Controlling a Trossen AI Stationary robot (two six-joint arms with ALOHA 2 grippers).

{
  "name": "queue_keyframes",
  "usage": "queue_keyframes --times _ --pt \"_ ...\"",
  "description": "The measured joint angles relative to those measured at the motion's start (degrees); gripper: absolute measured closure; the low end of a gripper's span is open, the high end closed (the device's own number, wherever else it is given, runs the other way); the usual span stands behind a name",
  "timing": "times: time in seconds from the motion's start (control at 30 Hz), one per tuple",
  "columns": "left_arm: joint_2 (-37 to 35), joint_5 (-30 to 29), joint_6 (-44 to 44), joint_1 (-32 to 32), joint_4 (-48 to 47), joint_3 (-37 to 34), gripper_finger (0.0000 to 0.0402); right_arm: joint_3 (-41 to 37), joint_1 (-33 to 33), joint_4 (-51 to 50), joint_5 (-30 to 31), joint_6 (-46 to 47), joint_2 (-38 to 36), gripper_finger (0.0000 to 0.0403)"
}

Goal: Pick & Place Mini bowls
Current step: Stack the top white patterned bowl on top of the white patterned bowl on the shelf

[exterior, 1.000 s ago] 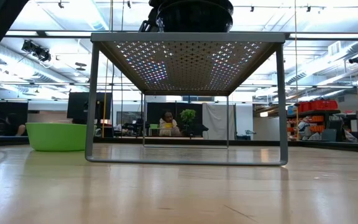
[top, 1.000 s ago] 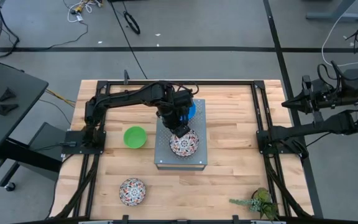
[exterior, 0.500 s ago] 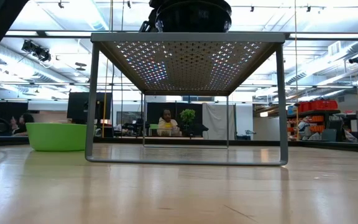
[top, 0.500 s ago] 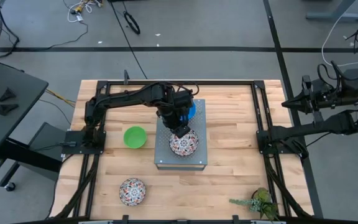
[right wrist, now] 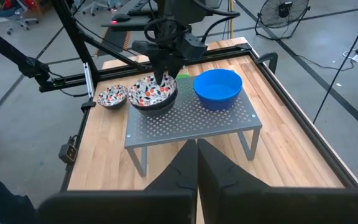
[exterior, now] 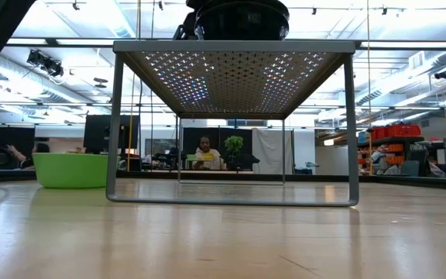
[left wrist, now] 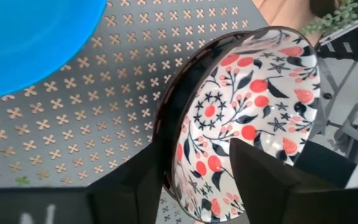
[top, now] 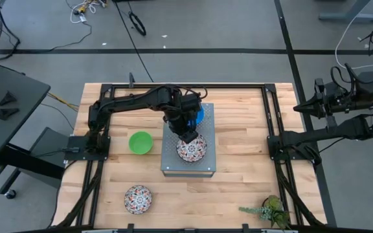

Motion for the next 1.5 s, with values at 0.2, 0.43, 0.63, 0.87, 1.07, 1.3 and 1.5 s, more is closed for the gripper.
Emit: queue_keyframes --times 0.2,0.43,0.63,0.87,1.07,1.3,1.5 --pt "0.0 0.3 -0.1 0.0 0.7 0.0 0.0205 0.0 0.0 0.0 0.0 0.0 0.0 0.04" --pt "0.0 0.4 -0.4 0.0 0.7 0.0 0.0239 0.0 0.0 0.0 0.0 0.0 0.0 0.04" --pt "0.0 0.7 -0.9 0.0 1.6 0.0 0.028 0.0 0.0 0.0 0.0 0.0 0.0 0.04" --pt "0.0 1.0 -0.9 0.0 2.0 0.0 0.0323 0.0 0.0 0.0 0.0 0.0 0.0 0.04" --pt "0.0 1.1 -0.9 0.0 1.8 0.0 0.0356 0.0 0.0 0.0 0.0 0.0 0.0 0.04" --pt "0.0 1.5 -0.7 0.0 1.9 0.0 0.0386 0.0 0.0 0.0 0.0 0.0 0.0 0.04" --pt "0.0 1.4 -0.4 0.0 1.1 0.0 0.0388 0.0 0.0 0.0 0.0 0.0 0.0 0.04"
